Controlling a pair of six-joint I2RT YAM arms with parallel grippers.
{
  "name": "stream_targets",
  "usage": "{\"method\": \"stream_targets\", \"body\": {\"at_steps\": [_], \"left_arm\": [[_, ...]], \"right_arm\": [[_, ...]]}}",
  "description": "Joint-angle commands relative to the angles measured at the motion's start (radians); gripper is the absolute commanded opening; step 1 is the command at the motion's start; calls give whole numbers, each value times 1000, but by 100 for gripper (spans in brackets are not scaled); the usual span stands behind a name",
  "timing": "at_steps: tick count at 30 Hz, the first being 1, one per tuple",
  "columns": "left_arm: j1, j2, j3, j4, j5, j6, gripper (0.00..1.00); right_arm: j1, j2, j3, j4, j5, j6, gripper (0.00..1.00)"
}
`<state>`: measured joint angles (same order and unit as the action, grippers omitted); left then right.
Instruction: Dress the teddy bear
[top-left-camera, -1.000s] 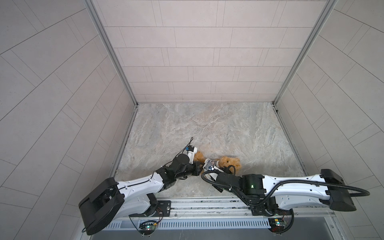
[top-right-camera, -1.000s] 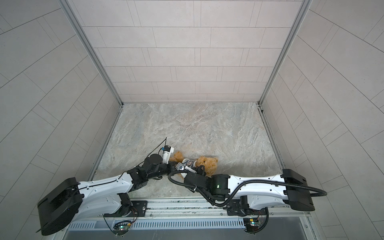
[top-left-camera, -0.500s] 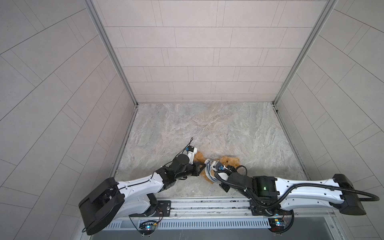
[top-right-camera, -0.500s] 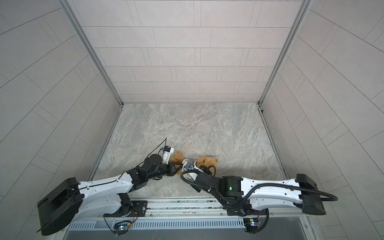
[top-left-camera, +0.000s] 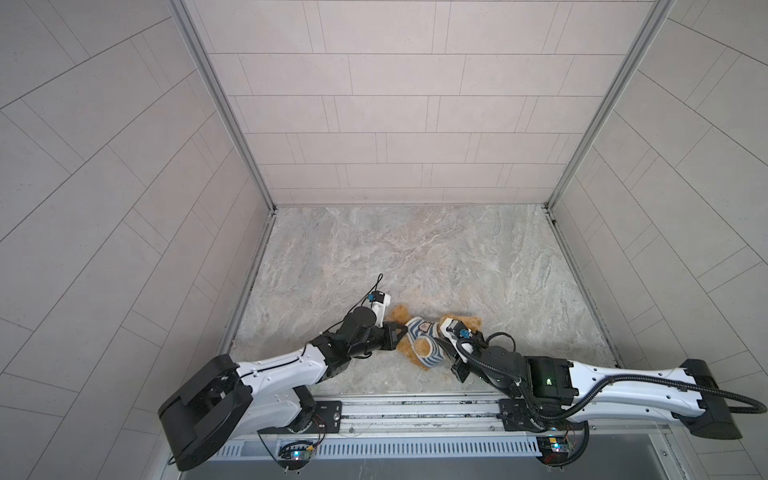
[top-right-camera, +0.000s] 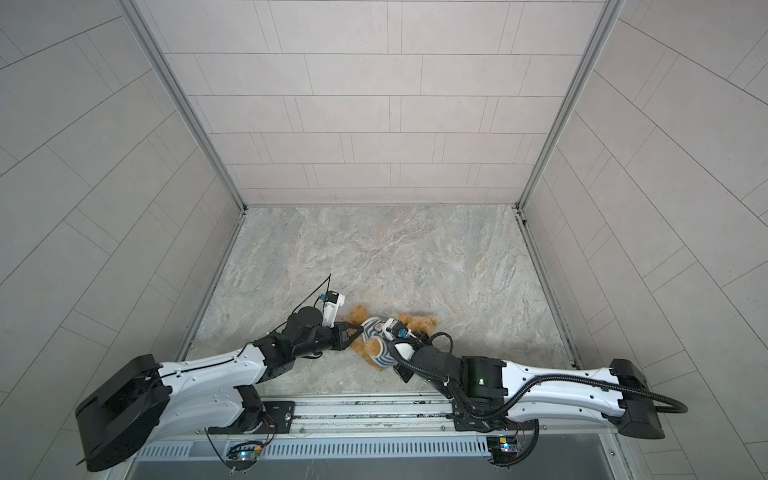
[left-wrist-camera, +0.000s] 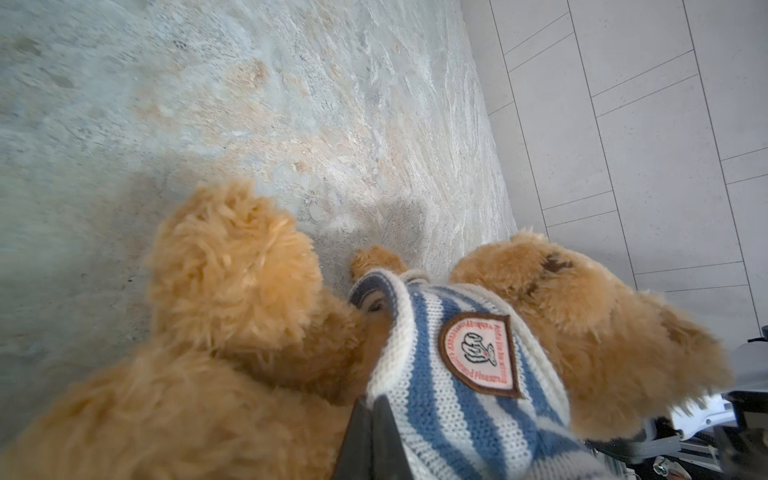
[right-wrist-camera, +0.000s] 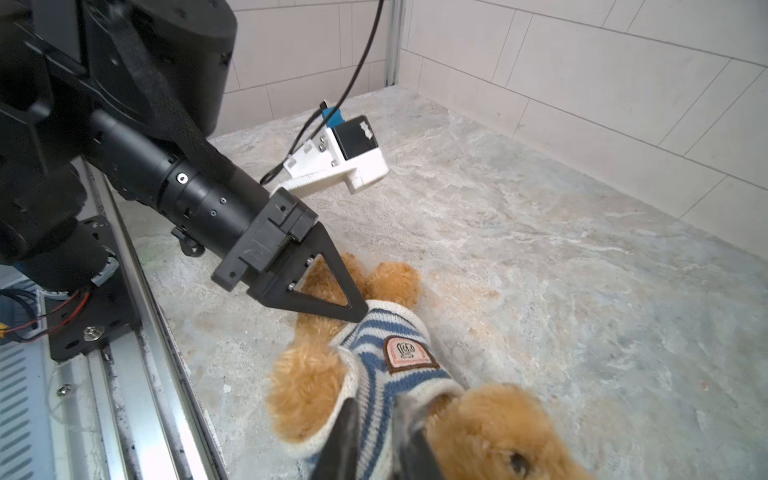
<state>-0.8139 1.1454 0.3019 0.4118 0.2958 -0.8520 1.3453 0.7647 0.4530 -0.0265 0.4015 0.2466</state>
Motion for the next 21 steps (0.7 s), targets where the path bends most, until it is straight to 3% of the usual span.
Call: {"method": "stream_targets", "body": {"at_steps": [1,7,21], "left_arm": [[7,-3,-9,1,2,11,0],[5,4,-20,43,13,-14,0],[6,-1,-23,56,20,-28,0]], "right_arm": [[-3,39,45,6,-15,-15,34],[1,154,126,-29,-126,-56,43],[25,307,228,-138,-49,-69,46]]}}
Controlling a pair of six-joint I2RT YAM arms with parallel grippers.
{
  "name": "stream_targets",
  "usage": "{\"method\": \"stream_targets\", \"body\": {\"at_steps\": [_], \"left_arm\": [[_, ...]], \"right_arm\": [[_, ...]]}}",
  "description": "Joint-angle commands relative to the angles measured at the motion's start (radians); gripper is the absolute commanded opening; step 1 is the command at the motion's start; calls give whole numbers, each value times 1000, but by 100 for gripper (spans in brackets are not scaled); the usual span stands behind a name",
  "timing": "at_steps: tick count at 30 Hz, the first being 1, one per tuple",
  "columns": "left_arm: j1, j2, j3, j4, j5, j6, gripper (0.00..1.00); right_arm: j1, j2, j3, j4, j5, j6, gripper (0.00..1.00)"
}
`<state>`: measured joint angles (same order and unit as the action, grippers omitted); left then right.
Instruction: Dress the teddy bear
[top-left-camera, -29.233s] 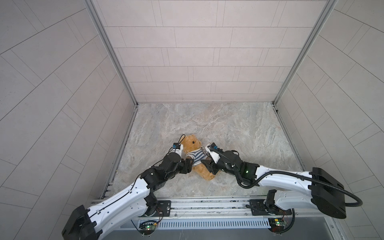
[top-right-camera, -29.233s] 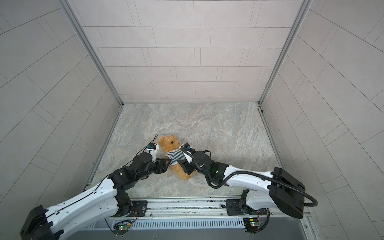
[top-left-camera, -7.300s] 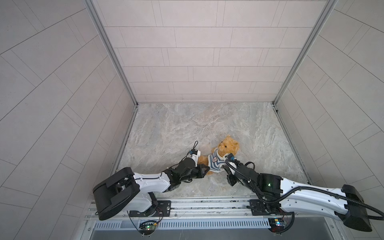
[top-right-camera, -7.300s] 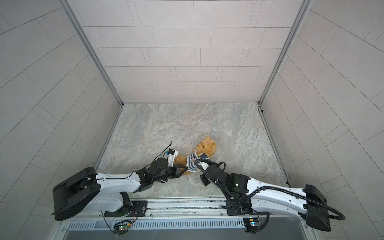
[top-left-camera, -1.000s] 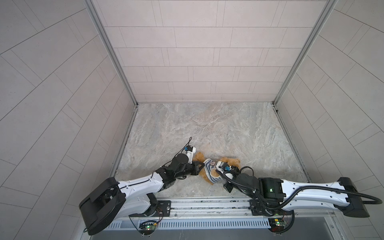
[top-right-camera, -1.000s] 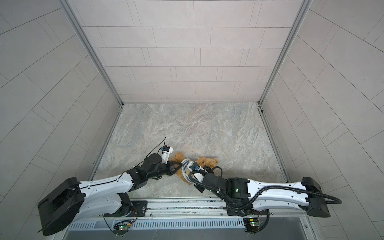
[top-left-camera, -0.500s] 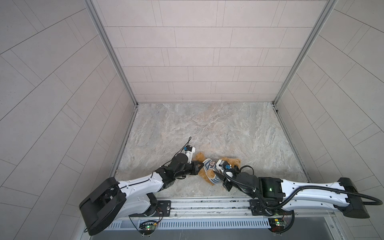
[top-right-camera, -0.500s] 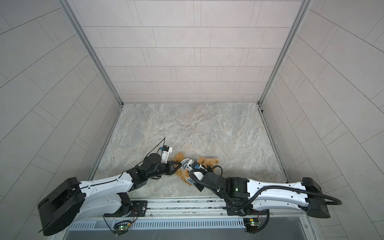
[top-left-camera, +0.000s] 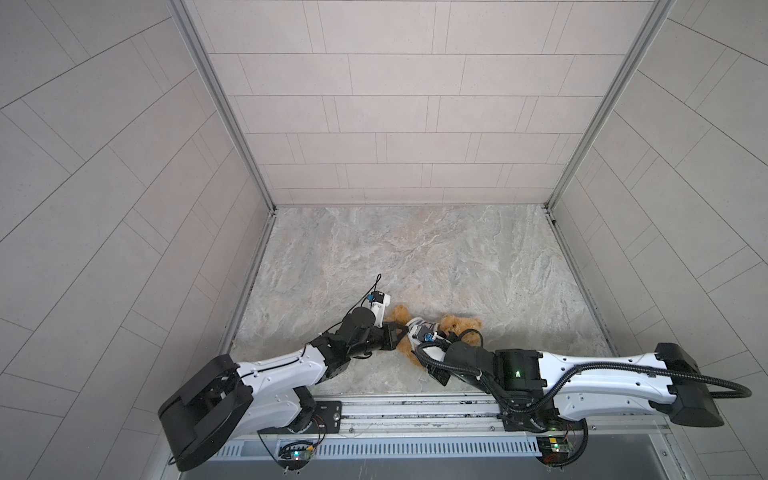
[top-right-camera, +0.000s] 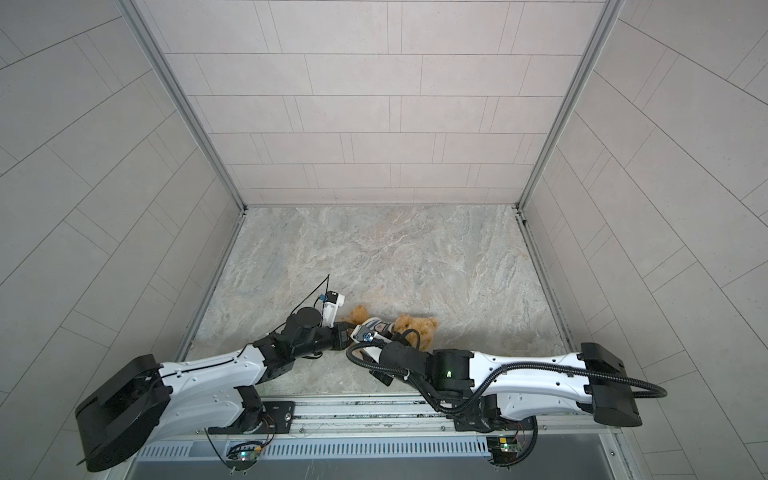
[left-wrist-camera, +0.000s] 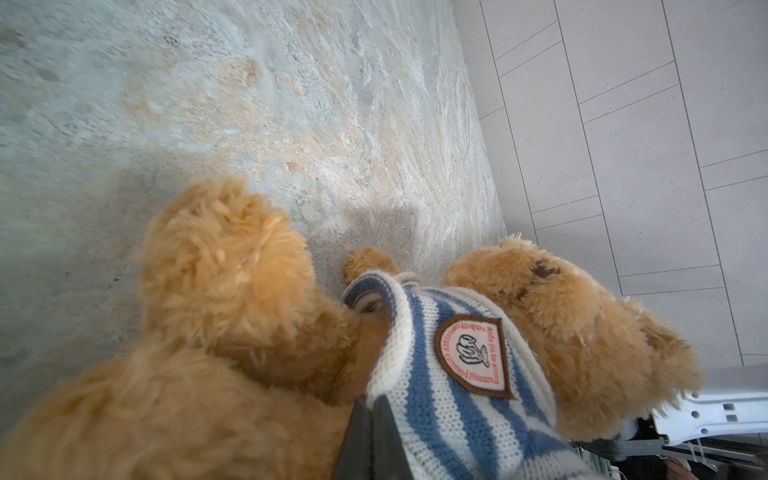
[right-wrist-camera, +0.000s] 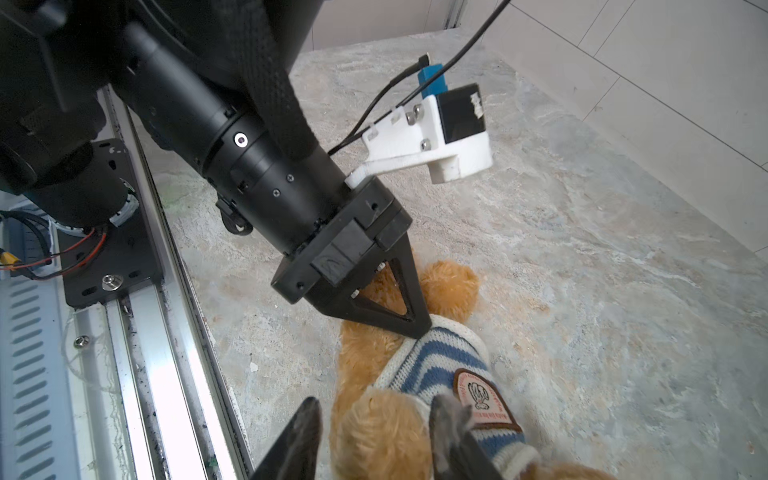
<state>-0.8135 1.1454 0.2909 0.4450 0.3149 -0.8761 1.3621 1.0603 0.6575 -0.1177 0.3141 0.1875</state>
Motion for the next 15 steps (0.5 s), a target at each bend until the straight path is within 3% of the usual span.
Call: {"method": "stream_targets", "body": {"at_steps": [1,9,15], "left_arm": [[6,-2,-12,23,2,-4,0],[6,-8,-12,23,1,-8,0],[6,-9,-12,20,-1,-8,0]], "right_arm": [[9,17,25,-49,42,-9,46],[12,49,30,-60,54,-8,40],[13,15,16,-63,71,-8,15]]}}
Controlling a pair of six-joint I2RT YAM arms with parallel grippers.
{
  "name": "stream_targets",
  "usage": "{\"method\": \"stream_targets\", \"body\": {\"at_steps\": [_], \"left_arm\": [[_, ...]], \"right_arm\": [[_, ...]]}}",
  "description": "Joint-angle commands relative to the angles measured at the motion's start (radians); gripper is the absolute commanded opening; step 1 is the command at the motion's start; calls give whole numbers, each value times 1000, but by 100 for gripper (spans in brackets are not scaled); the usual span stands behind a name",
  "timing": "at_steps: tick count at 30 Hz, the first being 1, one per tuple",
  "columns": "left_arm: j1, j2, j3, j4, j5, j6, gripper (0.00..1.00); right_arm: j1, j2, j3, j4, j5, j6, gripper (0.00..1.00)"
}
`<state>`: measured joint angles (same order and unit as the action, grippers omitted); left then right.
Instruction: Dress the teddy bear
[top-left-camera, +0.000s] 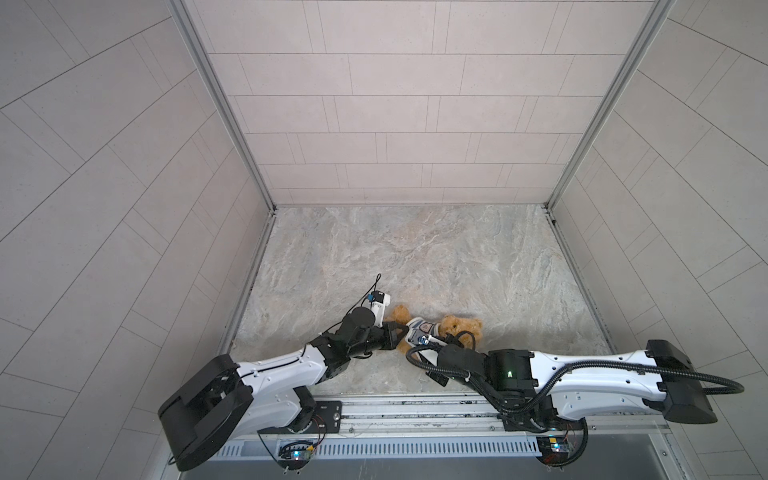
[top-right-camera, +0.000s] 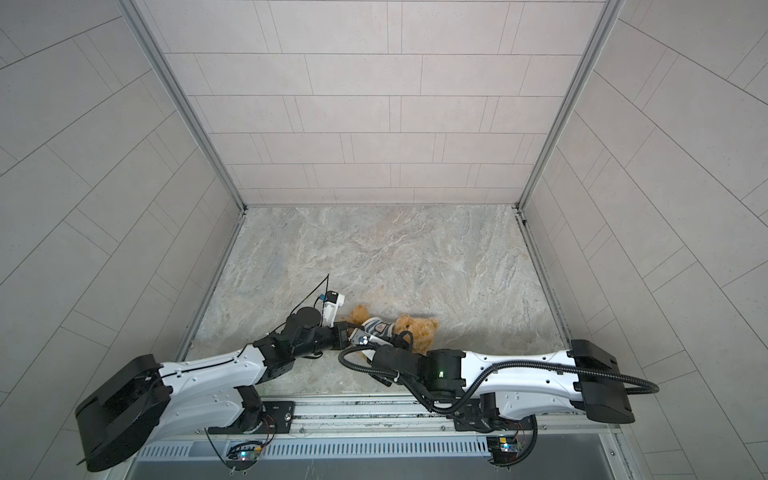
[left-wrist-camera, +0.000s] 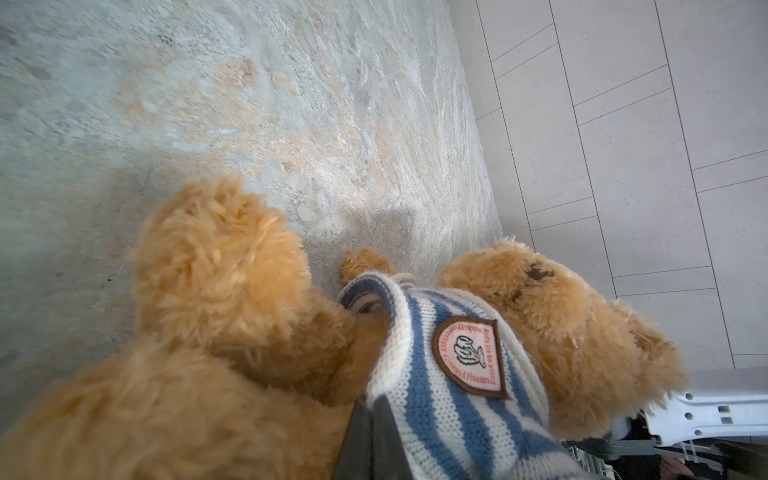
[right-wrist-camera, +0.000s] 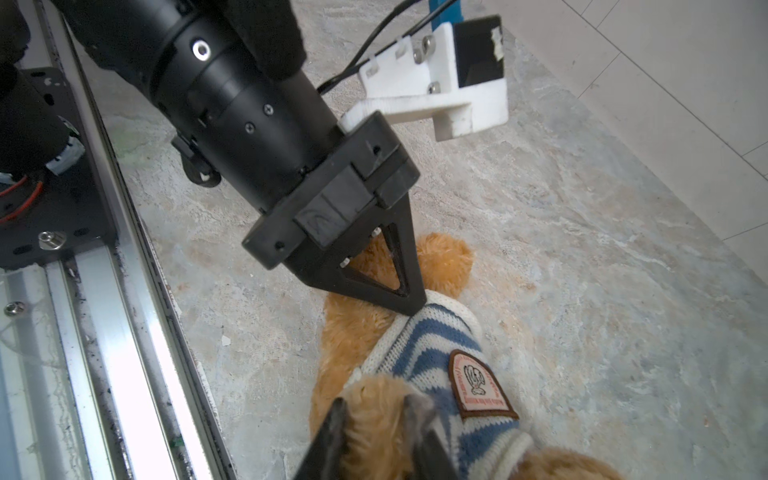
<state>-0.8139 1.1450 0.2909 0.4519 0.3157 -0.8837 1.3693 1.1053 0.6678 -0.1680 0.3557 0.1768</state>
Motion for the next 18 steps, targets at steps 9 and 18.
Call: {"method": "stream_targets", "body": {"at_steps": [9,18], "left_arm": [[13,-26,-19,-27,-22,24,0],[17,-73,-7,-135,-63,78,0]], "right_arm": [[6,-215,-101,130,-2,1,0],[6,-406,-232,302,12,6,0]]}}
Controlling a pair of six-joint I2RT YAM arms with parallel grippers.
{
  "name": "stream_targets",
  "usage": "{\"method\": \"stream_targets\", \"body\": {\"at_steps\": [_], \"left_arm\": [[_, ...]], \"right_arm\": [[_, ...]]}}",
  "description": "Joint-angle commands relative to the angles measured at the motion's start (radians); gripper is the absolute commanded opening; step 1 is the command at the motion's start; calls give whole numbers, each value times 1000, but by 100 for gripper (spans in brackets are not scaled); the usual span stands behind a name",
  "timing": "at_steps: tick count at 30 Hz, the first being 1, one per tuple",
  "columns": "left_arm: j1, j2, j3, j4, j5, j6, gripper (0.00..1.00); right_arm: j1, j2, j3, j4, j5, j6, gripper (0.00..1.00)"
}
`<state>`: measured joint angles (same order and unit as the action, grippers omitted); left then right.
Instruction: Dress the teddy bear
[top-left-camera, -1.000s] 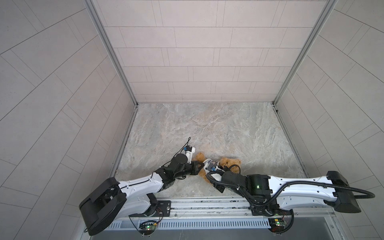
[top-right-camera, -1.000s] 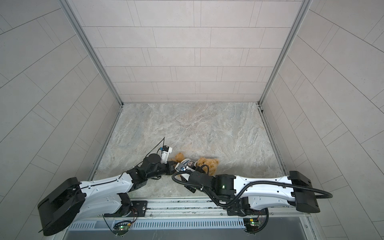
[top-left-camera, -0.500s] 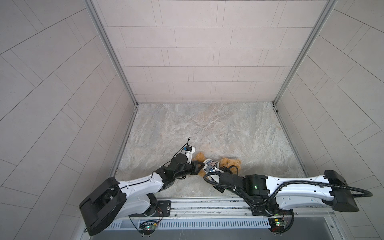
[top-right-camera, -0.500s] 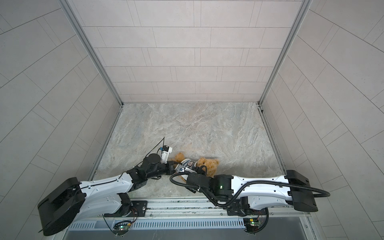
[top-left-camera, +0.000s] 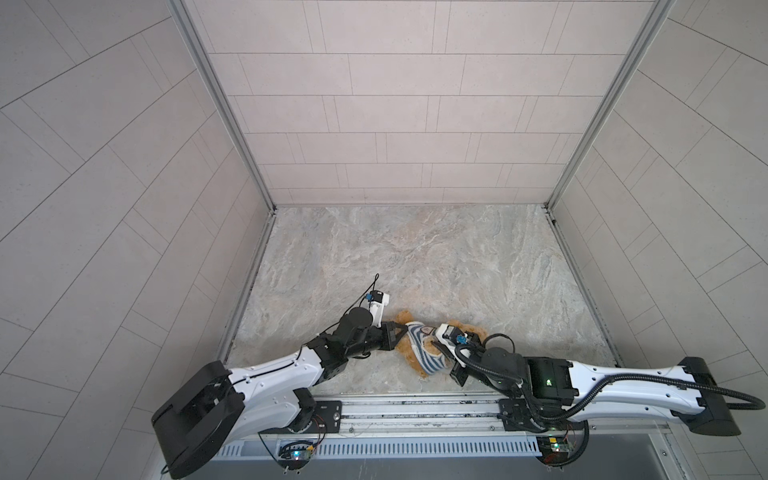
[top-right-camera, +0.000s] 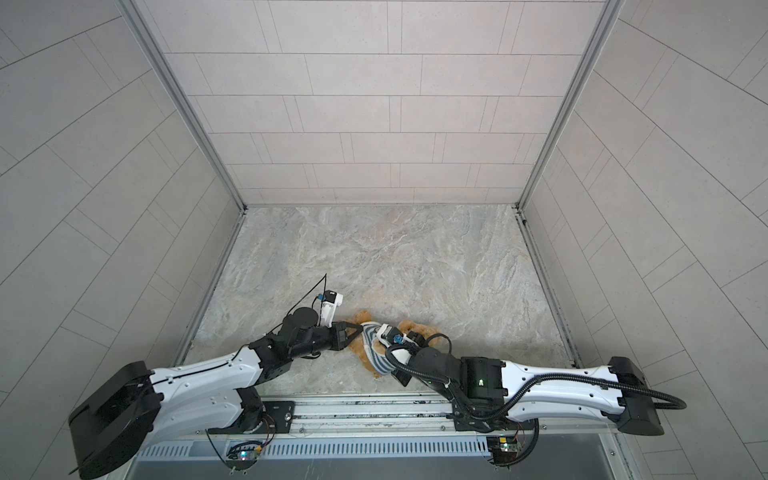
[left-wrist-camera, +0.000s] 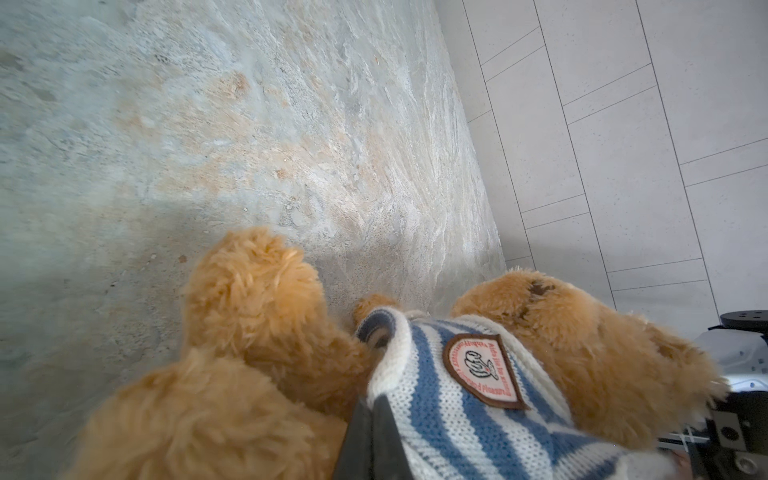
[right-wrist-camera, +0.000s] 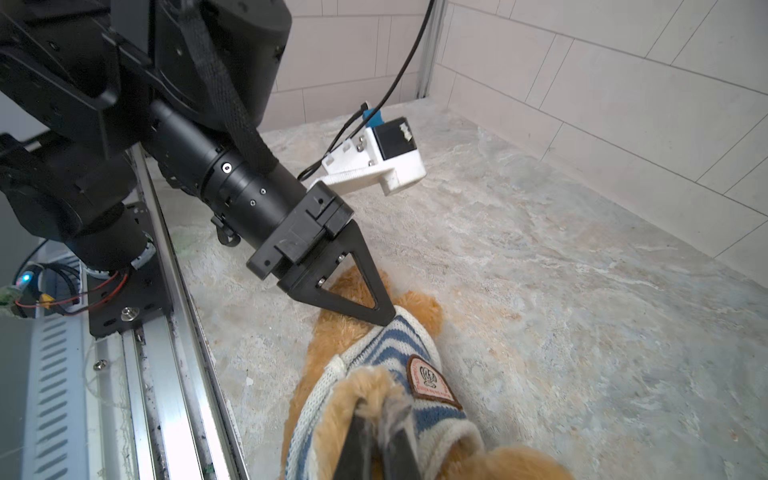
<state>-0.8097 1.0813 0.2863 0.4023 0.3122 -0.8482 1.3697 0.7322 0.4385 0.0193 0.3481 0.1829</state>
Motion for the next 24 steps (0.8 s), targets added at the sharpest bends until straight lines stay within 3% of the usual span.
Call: {"method": "stream_targets", "body": {"at_steps": [1,11,18,24], "left_arm": [[12,-11,-1,-88,-59,46,0],[-92,-80,87,-204,-112,136,0],[-95,-241,88,-319,-159,148,34],[-139,-360,94,-427,-221,159,42]], "right_arm": [[6,-32,-9,128,24,0,0],[6,102,-4,270,119,45,0],[6,130,2,284,217,130,0],[6,173,47,245,219,159,0]]}}
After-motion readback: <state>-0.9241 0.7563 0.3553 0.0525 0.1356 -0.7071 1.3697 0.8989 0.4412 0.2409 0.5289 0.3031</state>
